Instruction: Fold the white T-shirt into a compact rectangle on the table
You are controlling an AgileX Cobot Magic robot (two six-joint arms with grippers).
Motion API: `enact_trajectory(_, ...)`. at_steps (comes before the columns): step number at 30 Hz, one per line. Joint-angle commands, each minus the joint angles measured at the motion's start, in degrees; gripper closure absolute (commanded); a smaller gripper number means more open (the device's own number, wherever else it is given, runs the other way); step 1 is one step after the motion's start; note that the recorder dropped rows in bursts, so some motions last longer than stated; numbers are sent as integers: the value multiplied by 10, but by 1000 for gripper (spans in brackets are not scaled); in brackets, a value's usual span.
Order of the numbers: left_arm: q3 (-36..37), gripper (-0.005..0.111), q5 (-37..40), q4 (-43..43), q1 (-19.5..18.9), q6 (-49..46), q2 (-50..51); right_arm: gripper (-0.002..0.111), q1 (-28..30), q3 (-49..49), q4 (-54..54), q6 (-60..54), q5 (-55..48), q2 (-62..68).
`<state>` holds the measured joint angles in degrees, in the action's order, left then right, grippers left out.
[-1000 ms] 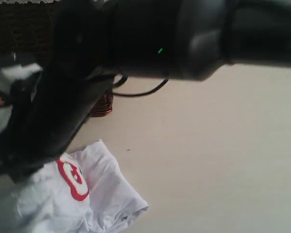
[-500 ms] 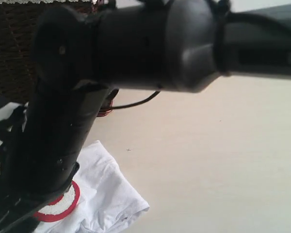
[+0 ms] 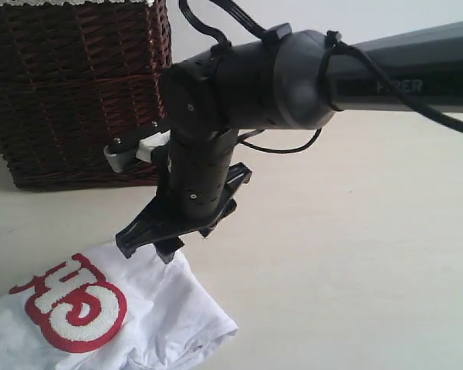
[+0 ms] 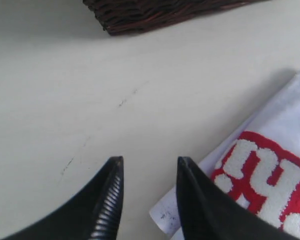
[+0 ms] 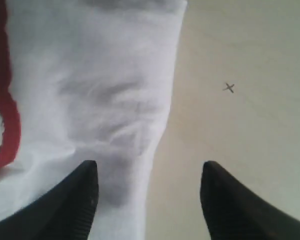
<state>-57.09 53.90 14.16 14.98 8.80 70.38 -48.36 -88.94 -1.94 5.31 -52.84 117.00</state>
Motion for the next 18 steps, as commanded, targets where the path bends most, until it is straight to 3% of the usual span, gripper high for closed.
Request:
enact_trajectory(1,-4,71,-10,-30,0,-14,-4,61,9,1,-107,-92,83,29)
enact_trajectory(2,-4,71,-13,-41,0,-21,-4,67,7,1,-108,-98,92,41)
enact_trajectory(3,-4,71,-16,-58,0,-34,-4,85,7,1,-103,-99,97,69)
enact_trajectory(6,-4,71,-16,-67,0,-40,-4,108,14,1,-55,-89,64,98)
enact_trajectory(9,-4,71,-17,-80,0,-40,-4,108,36,1,-13,-63,34,113)
enact_trajectory(13,-4,71,-19,-92,6,-42,-4,108,109,1,-10,-48,3,129)
enact_trajectory(18,-4,71,-13,-92,49,-57,-4,108,199,1,-5,-48,-21,106)
